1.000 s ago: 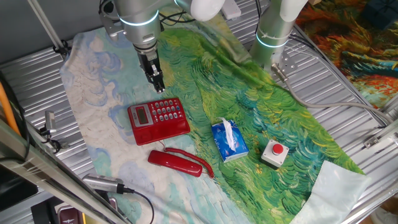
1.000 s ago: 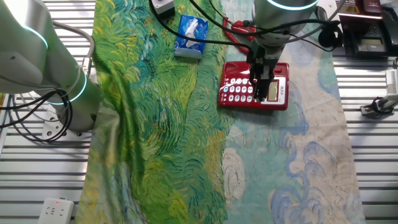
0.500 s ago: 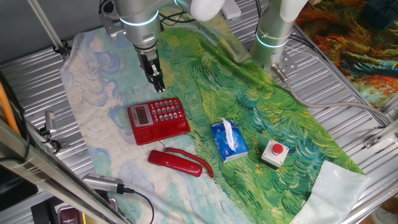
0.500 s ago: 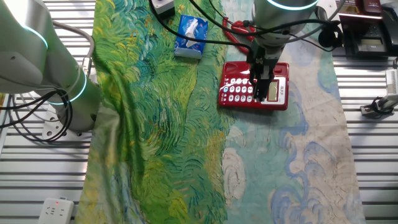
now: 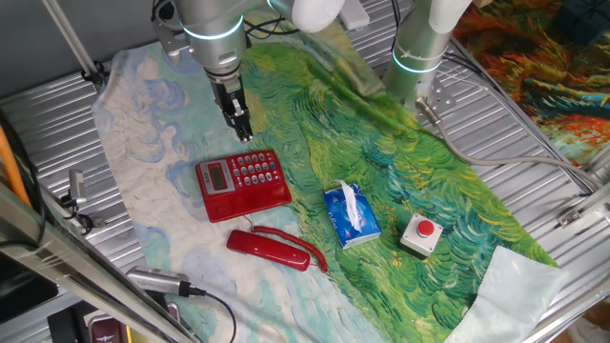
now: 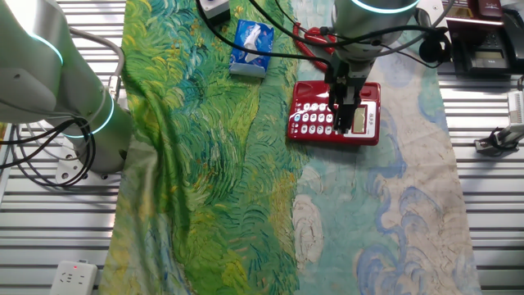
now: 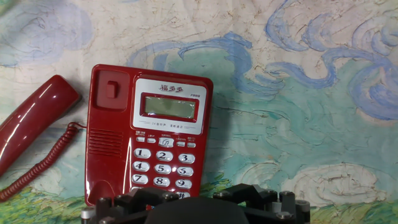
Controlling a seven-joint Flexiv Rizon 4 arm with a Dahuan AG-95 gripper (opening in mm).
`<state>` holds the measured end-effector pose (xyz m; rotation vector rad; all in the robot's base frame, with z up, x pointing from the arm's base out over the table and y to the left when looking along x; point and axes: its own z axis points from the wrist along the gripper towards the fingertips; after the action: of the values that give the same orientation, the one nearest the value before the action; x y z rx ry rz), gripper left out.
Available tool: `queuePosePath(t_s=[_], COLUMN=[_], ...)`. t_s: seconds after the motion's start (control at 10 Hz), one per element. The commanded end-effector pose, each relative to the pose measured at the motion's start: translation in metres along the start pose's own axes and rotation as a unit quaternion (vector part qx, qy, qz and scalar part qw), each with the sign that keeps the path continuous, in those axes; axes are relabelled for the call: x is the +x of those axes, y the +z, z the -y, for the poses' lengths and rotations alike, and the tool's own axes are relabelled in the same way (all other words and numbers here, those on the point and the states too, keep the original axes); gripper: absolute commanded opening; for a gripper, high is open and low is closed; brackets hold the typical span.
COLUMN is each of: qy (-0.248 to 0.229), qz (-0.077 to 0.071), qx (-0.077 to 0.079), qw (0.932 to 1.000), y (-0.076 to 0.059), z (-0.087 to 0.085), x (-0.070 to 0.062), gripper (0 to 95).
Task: Place the handset of the telephone on the corresponding phone cradle
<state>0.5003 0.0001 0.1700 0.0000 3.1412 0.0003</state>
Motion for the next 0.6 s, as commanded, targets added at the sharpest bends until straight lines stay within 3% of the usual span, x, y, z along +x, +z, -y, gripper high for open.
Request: queuePosePath(t_s=[0.1, 0.6], qy=[-0.022, -0.023], qz=[0.014, 0.01], qx=[-0.025, -0.021], qw=[0.9994, 0.9995], y=[0.0, 0.0], z=[0.0001, 0.0001], x=[0.0003, 0.0003], gripper=[0.0, 0.0])
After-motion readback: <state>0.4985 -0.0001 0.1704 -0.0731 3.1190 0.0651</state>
